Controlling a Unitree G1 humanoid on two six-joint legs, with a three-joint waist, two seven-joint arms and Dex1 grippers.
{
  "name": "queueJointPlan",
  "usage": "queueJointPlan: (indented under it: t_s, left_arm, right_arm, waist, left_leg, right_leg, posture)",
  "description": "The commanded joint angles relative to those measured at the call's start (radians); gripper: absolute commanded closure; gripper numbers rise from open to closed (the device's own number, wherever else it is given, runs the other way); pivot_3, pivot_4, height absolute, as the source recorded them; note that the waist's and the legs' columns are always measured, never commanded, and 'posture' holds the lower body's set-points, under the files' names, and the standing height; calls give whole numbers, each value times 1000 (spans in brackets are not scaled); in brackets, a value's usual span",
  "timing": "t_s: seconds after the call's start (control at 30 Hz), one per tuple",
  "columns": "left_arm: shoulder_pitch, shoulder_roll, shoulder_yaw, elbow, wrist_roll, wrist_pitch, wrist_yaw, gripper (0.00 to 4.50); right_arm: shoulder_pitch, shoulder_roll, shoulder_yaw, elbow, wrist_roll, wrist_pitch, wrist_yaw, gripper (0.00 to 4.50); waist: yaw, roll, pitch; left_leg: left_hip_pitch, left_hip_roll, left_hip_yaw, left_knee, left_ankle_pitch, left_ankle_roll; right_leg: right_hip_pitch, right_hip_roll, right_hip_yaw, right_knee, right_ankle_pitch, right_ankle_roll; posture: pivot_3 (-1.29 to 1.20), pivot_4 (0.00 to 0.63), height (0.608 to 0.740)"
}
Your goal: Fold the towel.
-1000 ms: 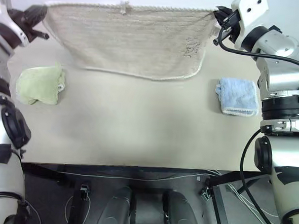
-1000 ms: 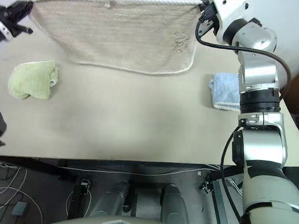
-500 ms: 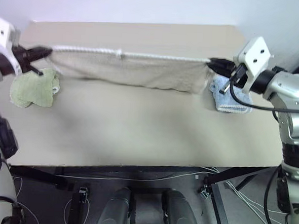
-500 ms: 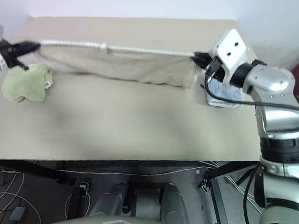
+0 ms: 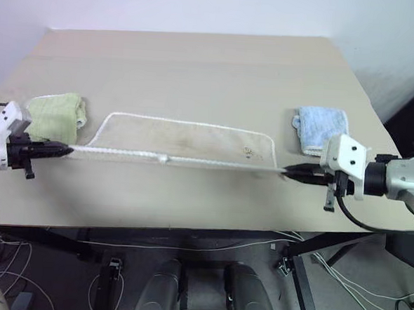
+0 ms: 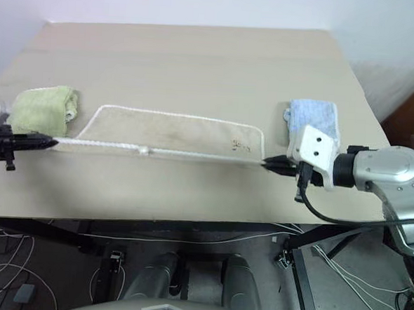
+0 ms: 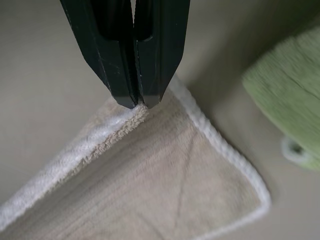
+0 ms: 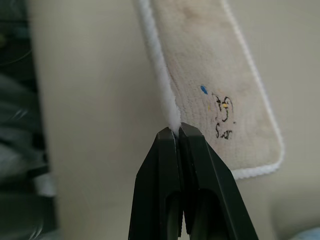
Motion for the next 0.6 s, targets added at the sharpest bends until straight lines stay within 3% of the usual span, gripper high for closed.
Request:
queueJointPlan:
  t_s: [0.03, 0.43, 0.6]
  left_arm:
    - [85, 105, 16, -1, 24, -16, 36, 4487]
    - [331, 197, 30, -76, -26, -12, -36, 4487]
    - [304, 163, 24, -110, -41, 5, -15, 4487]
  right_arm:
    - [46, -54, -105, 11, 15, -18, 49, 4500]
    - [308, -136, -224, -21, 6, -85, 192, 4500]
    - [218, -89, -179, -20, 10, -59, 99, 4500]
  waist:
    - [0, 0, 0]
    - [9, 2, -2]
    - [22, 1, -2]
  left_leg:
    - [0, 0, 0, 0, 0, 0]
    - [-1, 0, 1, -4, -1, 1]
    - [-1, 1, 1, -3, -2, 0]
  right_leg:
    - [0, 0, 1, 0, 0, 0]
    - [1, -2, 1, -7, -2, -4]
    - [1, -2, 2, -10, -1, -6]
  posture:
    - [0, 150, 740]
    - [0, 150, 740]
    - [0, 150, 740]
